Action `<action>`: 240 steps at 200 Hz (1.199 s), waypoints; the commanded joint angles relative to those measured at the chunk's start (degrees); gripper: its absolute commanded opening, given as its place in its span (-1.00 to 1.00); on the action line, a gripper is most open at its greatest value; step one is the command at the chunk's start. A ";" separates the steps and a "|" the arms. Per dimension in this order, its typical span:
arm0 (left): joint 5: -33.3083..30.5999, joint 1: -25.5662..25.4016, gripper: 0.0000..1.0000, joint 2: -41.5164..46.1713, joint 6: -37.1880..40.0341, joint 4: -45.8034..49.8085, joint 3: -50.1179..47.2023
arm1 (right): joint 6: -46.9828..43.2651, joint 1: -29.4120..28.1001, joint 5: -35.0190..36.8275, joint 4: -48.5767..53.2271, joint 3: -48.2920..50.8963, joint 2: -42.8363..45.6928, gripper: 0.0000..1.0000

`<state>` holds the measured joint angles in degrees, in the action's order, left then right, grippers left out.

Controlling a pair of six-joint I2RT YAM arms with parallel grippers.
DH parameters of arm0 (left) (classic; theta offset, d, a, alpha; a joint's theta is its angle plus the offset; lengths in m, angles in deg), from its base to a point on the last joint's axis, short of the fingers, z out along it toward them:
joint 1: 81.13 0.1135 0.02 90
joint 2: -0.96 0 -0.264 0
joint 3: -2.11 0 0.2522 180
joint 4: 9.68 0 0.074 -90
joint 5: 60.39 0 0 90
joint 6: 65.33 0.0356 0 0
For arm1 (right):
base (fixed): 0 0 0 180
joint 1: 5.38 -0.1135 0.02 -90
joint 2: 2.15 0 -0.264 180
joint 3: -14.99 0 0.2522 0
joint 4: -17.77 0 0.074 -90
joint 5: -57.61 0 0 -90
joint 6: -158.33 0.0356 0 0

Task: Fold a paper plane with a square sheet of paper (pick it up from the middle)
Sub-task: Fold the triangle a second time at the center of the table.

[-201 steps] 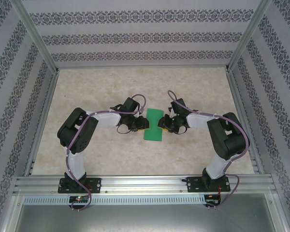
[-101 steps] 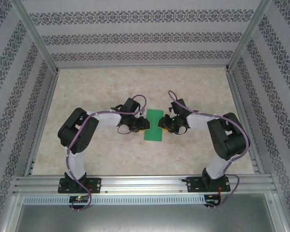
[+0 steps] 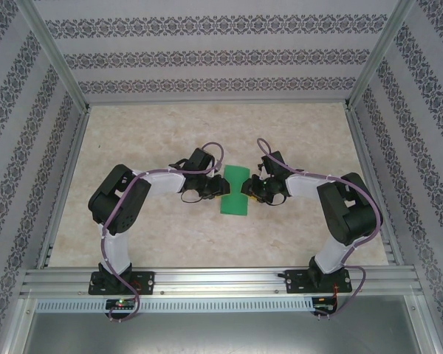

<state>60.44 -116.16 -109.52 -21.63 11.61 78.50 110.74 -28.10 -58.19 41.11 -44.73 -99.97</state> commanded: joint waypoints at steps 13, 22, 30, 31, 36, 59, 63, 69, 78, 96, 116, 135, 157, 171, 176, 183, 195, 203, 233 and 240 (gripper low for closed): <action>0.61 -0.08 -0.63 0.61 -2.62 -3.89 -0.44 | 0.09 -0.22 -0.23 -1.86 1.22 2.53 -0.24; 0.97 0.42 -0.66 0.58 -3.40 -4.76 -0.59 | -0.34 -0.32 0.40 -1.49 1.41 4.49 -0.21; 1.57 0.76 -0.70 0.53 -3.93 -5.74 -0.68 | -0.81 -0.43 1.23 -1.36 1.91 6.95 -0.16; 1.59 0.80 -0.71 0.57 -4.00 -5.89 -0.72 | -0.91 -0.46 1.34 -1.34 2.00 7.25 -0.15; 1.90 0.91 -0.75 0.45 -4.21 -6.21 -0.62 | -1.41 -0.48 2.13 -1.09 2.31 8.82 -0.09; 1.96 1.05 -0.74 0.35 -4.06 -5.43 0.34 | -5.28 -1.27 6.57 1.06 3.89 15.33 0.01; 1.95 1.05 -0.73 0.35 -4.13 -5.54 0.41 | -6.22 -1.65 6.99 0.78 4.43 16.40 0.02; 1.95 1.03 -0.73 0.27 -4.19 -5.51 0.55 | -7.63 -2.36 7.75 0.05 5.49 17.94 0.04; 2.09 1.08 -0.71 -0.02 -4.31 -5.40 0.80 | -10.14 -4.15 9.74 -1.25 7.06 19.93 0.04; 2.47 1.04 -0.71 -0.61 -4.28 -5.08 1.26 | -17.23 -10.10 14.07 -3.70 9.61 22.61 0.04; 2.73 1.06 -0.71 -0.64 -4.50 -5.29 1.40 | -23.34 -16.65 19.65 -3.41 10.38 23.77 0.01; 2.74 1.05 -0.70 -0.38 -4.41 -5.07 1.45 | -26.86 -21.80 25.28 -4.92 11.33 24.61 -0.02; 2.83 1.03 -0.70 -0.34 -4.45 -4.85 1.53 | -30.40 -27.30 28.61 -7.64 11.71 24.25 0.04; 2.91 1.06 -0.70 -0.27 -4.47 -4.93 1.63 | -32.34 -30.23 32.98 -4.91 9.07 21.05 0.04; 2.95 1.04 -0.70 -0.37 -4.50 -4.89 1.71 | -32.92 -30.92 33.45 -4.34 8.04 19.69 0.03; 3.01 1.02 -0.70 -0.38 -4.41 -4.76 1.87 | -33.56 -31.72 34.58 -3.72 6.82 17.85 0.03; 3.14 1.02 -0.70 -0.20 -4.45 -4.72 1.97 | -33.80 -32.93 37.86 -3.35 5.10 15.36 0.02; 3.07 1.03 -0.70 -0.09 -4.33 -4.66 1.97 | -34.08 -33.38 39.17 -3.22 4.23 14.16 0.02; 3.01 1.09 -0.70 -0.24 -3.79 -3.92 2.24 | -34.86 -34.03 42.60 -3.03 2.07 10.62 0.01; 2.93 1.02 -0.70 -0.26 -3.88 -3.97 2.24 | -34.99 -34.23 43.96 -1.84 1.07 9.86 -0.01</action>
<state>62.38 -115.64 -109.52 -25.35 8.16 79.27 77.91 -61.63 -21.14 37.70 -40.51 -87.92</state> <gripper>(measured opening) 0.149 0.505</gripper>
